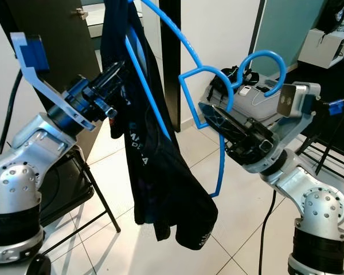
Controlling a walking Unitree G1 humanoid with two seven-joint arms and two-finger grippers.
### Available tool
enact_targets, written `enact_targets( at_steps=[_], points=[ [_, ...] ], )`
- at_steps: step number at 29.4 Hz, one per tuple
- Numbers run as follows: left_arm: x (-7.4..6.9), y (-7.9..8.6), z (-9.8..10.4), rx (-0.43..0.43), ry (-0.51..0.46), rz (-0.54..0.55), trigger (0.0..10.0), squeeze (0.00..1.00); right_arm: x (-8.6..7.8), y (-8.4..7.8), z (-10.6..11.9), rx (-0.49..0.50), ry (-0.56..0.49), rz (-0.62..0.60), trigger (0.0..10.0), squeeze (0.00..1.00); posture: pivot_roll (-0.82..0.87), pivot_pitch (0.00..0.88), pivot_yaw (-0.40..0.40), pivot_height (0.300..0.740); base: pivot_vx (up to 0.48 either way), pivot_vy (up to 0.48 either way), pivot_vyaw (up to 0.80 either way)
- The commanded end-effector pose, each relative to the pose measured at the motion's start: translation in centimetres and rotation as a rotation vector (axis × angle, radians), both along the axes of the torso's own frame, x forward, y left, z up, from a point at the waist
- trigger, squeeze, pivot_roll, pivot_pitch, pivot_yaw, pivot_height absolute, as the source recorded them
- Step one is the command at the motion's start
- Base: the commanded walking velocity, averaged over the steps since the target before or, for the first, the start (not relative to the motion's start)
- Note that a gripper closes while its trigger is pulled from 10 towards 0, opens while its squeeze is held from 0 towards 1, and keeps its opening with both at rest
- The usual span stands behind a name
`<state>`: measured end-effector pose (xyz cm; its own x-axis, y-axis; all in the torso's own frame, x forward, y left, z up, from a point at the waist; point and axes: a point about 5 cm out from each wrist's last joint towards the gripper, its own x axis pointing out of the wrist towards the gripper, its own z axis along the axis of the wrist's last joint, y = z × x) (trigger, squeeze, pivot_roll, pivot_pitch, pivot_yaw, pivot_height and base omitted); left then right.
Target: Hang hanger
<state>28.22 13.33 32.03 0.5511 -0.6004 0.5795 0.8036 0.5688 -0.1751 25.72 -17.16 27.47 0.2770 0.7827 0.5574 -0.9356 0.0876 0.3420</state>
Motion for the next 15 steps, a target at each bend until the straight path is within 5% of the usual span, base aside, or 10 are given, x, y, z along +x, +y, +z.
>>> enact_targets(
  at_steps=[1, 9, 15],
  points=[
    [0.1, 0.4, 0.3, -0.015, -0.013, 0.022, 0.0, 0.0, -0.3, 0.2, 0.5, 0.007, -0.033, 0.015, 10.0, 0.0, 0.0, 0.034, -0.005, 0.74, 0.0, 0.0, 0.0],
    [0.3, 1.0, 0.5, -0.004, -0.018, 0.056, 0.0, 0.0, -0.1, 0.0, 0.4, -0.007, -0.03, -0.008, 10.0, 0.0, 0.0, 0.034, -0.005, 0.74, 0.0, 0.0, 0.0],
    [0.3, 2.4, 1.3, 0.049, -0.054, 0.132, 0.0, 0.0, 1.8, -0.7, -0.4, -0.099, 0.028, -0.188, 10.0, 0.0, 0.0, 0.034, -0.005, 0.74, 0.0, 0.0, 0.0]
  ],
)
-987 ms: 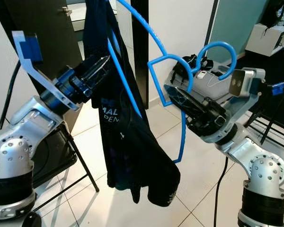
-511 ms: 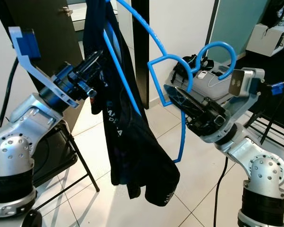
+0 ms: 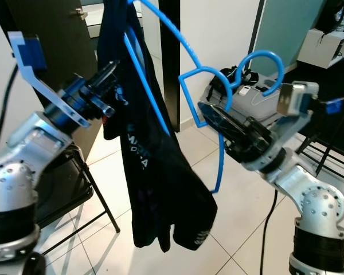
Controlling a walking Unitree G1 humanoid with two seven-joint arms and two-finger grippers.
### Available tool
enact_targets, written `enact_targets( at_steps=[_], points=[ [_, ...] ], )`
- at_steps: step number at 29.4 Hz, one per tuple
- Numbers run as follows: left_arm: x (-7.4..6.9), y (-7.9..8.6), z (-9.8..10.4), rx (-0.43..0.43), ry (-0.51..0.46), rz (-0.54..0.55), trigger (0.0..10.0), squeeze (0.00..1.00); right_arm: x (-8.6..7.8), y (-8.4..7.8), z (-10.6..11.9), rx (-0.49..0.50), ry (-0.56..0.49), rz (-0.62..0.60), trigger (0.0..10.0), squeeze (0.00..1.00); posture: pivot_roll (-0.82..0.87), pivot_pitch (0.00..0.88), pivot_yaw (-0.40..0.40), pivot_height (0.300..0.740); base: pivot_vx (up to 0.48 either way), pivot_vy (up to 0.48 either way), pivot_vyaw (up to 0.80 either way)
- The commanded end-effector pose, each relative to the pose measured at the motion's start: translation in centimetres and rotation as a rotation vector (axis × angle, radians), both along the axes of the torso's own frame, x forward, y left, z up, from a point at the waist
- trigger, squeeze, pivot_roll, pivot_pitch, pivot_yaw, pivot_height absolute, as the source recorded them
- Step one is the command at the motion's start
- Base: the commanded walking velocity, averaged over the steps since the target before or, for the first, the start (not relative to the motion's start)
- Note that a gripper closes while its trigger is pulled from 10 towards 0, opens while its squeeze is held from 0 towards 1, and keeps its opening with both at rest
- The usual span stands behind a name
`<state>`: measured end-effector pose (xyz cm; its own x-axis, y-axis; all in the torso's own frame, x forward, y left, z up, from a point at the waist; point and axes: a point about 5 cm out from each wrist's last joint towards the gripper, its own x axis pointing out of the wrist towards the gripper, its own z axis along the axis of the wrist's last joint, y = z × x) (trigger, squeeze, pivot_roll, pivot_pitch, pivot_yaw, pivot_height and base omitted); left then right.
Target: Hang hanger
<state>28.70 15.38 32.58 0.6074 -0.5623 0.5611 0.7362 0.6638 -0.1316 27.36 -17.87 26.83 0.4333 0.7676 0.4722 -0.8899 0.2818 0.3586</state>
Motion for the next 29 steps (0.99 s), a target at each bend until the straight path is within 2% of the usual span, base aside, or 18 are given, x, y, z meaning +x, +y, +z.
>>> enact_targets(
  at_steps=[1, 4, 8, 10, 22, 23, 26, 29],
  points=[
    [-0.2, 0.6, 0.9, 0.023, -0.046, 0.029, 0.0, 0.0, 0.6, -0.2, 0.1, -0.025, 0.004, -0.054, 10.0, 0.0, 0.0, 0.034, -0.005, 0.74, 0.0, 0.0, 0.0],
    [-0.4, 0.8, 1.1, 0.066, -0.062, 0.041, 0.0, 0.0, 1.5, -0.3, -0.4, -0.065, 0.033, -0.129, 10.0, 0.0, 0.0, 0.035, -0.011, 0.74, 0.0, 0.0, 0.0],
    [-0.5, 0.7, 1.1, 0.085, -0.067, 0.038, 0.0, 0.0, 1.8, -0.2, -0.7, -0.087, 0.05, -0.15, 10.0, 0.0, 0.0, 0.035, -0.011, 0.74, 0.0, 0.0, 0.0],
    [-0.7, -0.3, 0.6, 0.124, -0.063, 0.012, 0.0, 0.0, 2.0, 0.4, -1.7, -0.149, 0.079, -0.153, 10.0, 0.0, 0.01, 0.036, -0.013, 0.74, 0.0, 0.0, 0.0],
    [-1.0, -4.0, -1.5, 0.28, -0.045, -0.091, 0.0, 0.0, 0.7, 2.7, -3.4, -0.232, 0.114, 0.001, 10.0, 0.0, 0.0, 0.033, -0.017, 0.74, 0.0, 0.0, 0.0],
    [-1.2, -5.2, -2.4, 0.34, -0.038, -0.116, 0.0, 0.0, 0.5, 3.3, -3.9, -0.256, 0.123, 0.031, 10.0, 0.0, 0.0, 0.033, -0.017, 0.74, 0.0, 0.0, 0.0],
    [-1.2, -5.4, -2.6, 0.354, -0.037, -0.121, 0.0, 0.0, 0.4, 3.4, -4.0, -0.262, 0.125, 0.037, 10.0, 0.0, 0.0, 0.033, -0.017, 0.74, 0.0, 0.0, 0.0],
    [-1.0, -4.9, -2.7, 0.374, -0.033, -0.087, 0.0, 0.0, 0.1, 3.5, -4.2, -0.29, 0.118, 0.066, 10.0, 0.0, 0.01, 0.029, -0.015, 0.74, 0.0, 0.0, 0.0]
  ],
)
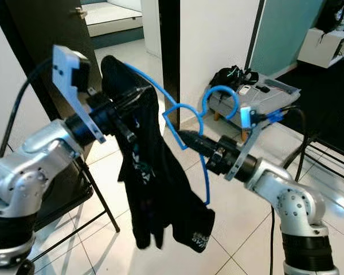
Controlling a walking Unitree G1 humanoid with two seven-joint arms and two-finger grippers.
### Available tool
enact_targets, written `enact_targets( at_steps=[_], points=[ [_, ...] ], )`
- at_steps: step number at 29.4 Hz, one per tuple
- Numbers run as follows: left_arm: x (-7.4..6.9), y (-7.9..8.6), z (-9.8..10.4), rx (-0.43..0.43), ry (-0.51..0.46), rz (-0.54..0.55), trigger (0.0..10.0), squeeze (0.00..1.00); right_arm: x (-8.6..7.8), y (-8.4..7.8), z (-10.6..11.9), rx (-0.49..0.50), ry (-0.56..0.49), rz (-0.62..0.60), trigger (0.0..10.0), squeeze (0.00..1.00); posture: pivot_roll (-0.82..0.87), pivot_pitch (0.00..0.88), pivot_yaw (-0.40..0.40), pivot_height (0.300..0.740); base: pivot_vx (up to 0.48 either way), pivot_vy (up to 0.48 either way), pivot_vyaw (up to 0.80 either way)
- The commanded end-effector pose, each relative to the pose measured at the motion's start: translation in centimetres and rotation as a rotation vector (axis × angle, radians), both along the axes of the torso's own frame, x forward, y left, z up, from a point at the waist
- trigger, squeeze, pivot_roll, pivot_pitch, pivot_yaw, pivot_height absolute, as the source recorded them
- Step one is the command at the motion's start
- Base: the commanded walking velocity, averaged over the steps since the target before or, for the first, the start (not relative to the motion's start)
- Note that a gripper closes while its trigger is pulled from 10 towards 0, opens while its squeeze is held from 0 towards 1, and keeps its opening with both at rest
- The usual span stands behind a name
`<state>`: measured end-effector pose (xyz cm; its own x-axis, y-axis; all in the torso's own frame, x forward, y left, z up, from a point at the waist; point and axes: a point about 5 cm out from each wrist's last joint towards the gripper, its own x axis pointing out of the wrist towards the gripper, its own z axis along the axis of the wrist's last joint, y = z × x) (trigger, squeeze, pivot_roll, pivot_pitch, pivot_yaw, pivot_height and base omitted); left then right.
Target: Hang hanger
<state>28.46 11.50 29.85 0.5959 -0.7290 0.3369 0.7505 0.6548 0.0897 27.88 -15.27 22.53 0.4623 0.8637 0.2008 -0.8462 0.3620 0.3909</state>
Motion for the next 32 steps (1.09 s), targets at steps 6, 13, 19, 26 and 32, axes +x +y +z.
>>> enact_targets(
  at_steps=[6, 13, 19, 26, 32],
  points=[
    [-0.3, 0.9, 0.4, 0.057, -0.045, 0.01, 0.0, 0.0, -1.3, 0.2, -0.5, -0.109, -0.014, 0.103, 10.0, 0.0, 0.0, 0.025, -0.015, 0.74, 0.0, 0.0, 0.0],
    [0.0, 3.1, 1.0, 0.09, -0.076, 0.093, 0.0, 0.0, -2.7, -0.7, -1.8, -0.26, 0.017, 0.178, 10.0, 0.0, 0.0, 0.027, -0.017, 0.74, 0.0, 0.0, 0.0],
    [-0.1, 3.7, 1.0, 0.122, -0.082, 0.099, 0.0, 0.0, -3.7, -0.9, -2.9, -0.342, 0.035, 0.234, 10.0, 0.0, 0.0, 0.033, -0.019, 0.74, 0.0, 0.0, 0.0],
    [-1.1, 1.8, 0.6, 0.139, -0.074, -0.032, 0.0, 0.0, -2.9, -0.9, -3.2, -0.353, 0.019, 0.18, 10.0, 0.0, 0.01, 0.036, -0.018, 0.74, 0.0, 0.0, 0.0],
    [-2.8, -1.6, 0.1, 0.099, -0.063, -0.215, 0.0, 0.0, -2.0, -0.1, -3.2, -0.316, 0.009, 0.139, 10.0, 0.0, 0.01, 0.037, -0.018, 0.74, 0.0, 0.0, 0.0]
  ],
)
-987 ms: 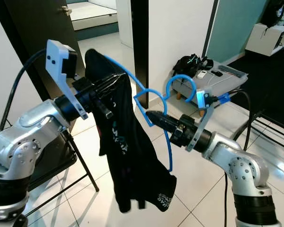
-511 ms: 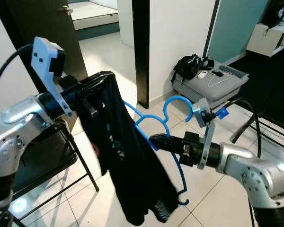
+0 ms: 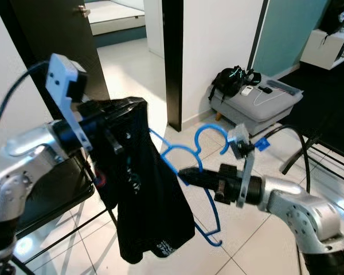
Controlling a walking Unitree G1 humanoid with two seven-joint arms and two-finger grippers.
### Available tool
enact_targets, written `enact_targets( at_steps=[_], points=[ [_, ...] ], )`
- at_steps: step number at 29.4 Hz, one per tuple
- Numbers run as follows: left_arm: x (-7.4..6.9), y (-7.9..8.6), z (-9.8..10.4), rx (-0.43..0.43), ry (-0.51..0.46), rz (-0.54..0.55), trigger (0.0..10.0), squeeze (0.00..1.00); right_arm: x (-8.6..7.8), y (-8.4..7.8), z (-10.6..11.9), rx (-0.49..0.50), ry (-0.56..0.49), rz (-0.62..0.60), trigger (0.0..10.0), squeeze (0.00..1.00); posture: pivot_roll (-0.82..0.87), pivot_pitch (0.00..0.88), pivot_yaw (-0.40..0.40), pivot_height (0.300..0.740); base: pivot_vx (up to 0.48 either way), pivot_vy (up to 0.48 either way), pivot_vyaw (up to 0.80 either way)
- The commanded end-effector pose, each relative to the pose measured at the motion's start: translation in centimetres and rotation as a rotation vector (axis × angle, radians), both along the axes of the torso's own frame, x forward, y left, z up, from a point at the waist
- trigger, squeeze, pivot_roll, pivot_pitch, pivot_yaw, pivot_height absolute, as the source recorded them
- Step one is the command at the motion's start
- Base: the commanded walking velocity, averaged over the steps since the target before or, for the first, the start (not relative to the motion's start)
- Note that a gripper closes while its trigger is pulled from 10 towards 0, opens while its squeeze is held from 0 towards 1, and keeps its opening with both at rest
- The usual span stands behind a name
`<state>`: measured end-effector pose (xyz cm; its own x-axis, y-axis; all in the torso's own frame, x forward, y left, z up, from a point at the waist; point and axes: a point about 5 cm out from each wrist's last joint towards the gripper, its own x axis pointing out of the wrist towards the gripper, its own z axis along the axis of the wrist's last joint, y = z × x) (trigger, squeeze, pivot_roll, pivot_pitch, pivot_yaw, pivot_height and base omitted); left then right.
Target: Hang hanger
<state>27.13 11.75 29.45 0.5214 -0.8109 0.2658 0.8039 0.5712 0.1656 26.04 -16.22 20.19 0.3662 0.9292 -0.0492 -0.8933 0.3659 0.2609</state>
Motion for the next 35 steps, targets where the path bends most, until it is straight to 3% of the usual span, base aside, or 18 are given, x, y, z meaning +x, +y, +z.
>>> enact_targets(
  at_steps=[1, 6, 11, 14, 16, 18, 20, 21, 24, 29, 30, 31, 33, 34, 35],
  points=[
    [-1.7, -2.4, 0.4, -0.002, -0.037, -0.155, 0.0, 0.0, -0.3, 1.1, -1.0, -0.028, 0.045, 0.051, 10.0, 0.0, 0.01, 0.036, -0.02, 0.74, 0.0, 0.0, 0.0],
    [-2.3, -3.3, 0.3, -0.004, -0.031, -0.22, 0.0, 0.0, -0.8, 1.7, -1.4, -0.04, 0.06, 0.104, 10.0, 0.0, 0.02, 0.036, -0.02, 0.74, 0.0, 0.0, 0.0],
    [-3.5, -4.7, -0.3, 0.022, -0.006, -0.321, 0.0, 0.0, 1.0, 1.9, -1.6, -0.03, 0.021, -0.023, 10.0, 0.0, 0.02, 0.035, -0.021, 0.74, 0.0, 0.0, 0.0],
    [-3.9, -5.0, -0.8, 0.031, 0.016, -0.342, 0.0, 0.0, 3.7, 0.9, -0.6, 0.067, -0.008, -0.241, 10.0, 0.0, 0.02, 0.036, -0.019, 0.74, 0.0, 0.0, 0.0],
    [-4.0, -5.1, -0.9, 0.031, 0.018, -0.342, 0.0, 0.0, 4.0, 0.7, -0.4, 0.087, -0.005, -0.271, 10.0, 0.0, 0.02, 0.036, -0.019, 0.74, 0.0, 0.0, 0.0],
    [-4.1, -4.9, -1.1, 0.036, 0.03, -0.342, 0.0, 0.0, 4.7, -0.1, 1.3, 0.223, -0.045, -0.335, 10.0, 0.0, 0.02, 0.037, -0.024, 0.74, 0.0, 0.0, 0.0],
    [-4.1, -4.9, -1.1, 0.036, 0.03, -0.342, 0.0, 0.0, 4.7, -0.1, 1.3, 0.223, -0.045, -0.335, 10.0, 0.0, 0.02, 0.037, -0.024, 0.74, 0.0, 0.0, 0.0],
    [-4.2, -4.7, -1.5, 0.049, 0.042, -0.335, 0.0, 0.0, 5.3, -0.9, 2.8, 0.358, -0.061, -0.383, 10.0, 0.0, 0.02, 0.037, -0.024, 0.74, 0.0, 0.0, 0.0],
    [-4.1, -4.5, -1.8, 0.067, 0.049, -0.316, 0.0, 0.0, 5.4, -1.3, 3.5, 0.432, -0.057, -0.391, 10.0, 0.0, 0.02, 0.038, -0.025, 0.74, 0.0, 0.0, 0.0],
    [-3.9, -4.2, -1.9, 0.073, 0.046, -0.291, 0.0, 0.0, 5.1, -0.7, 3.1, 0.393, -0.055, -0.35, 10.0, 0.0, 0.02, 0.038, -0.023, 0.74, 0.0, 0.0, 0.0],
    [-3.7, -4.0, -1.9, 0.076, 0.042, -0.271, 0.0, 0.0, 4.6, -0.3, 2.5, 0.327, -0.064, -0.31, 10.0, 0.0, 0.02, 0.038, -0.023, 0.74, 0.0, 0.0, 0.0],
    [-3.7, -4.0, -1.9, 0.076, 0.042, -0.271, 0.0, 0.0, 4.6, -0.3, 2.5, 0.327, -0.064, -0.31, 10.0, 0.0, 0.02, 0.038, -0.023, 0.74, 0.0, 0.0, 0.0],
    [-3.2, -3.6, -1.7, 0.076, 0.031, -0.237, 0.0, 0.0, 3.4, 0.6, 1.3, 0.196, -0.06, -0.204, 10.0, 0.0, 0.02, 0.036, -0.022, 0.74, 0.0, 0.0, 0.0],
    [-3.2, -3.6, -1.7, 0.076, 0.031, -0.237, 0.0, 0.0, 3.4, 0.6, 1.3, 0.196, -0.06, -0.204, 10.0, 0.0, 0.02, 0.036, -0.022, 0.74, 0.0, 0.0, 0.0],
    [-3.0, -3.2, -1.5, 0.076, 0.022, -0.214, 0.0, 0.0, 2.5, 1.0, 0.5, 0.112, -0.043, -0.126, 10.0, 0.0, 0.02, 0.036, -0.022, 0.74, 0.0, 0.0, 0.0]
  ],
)
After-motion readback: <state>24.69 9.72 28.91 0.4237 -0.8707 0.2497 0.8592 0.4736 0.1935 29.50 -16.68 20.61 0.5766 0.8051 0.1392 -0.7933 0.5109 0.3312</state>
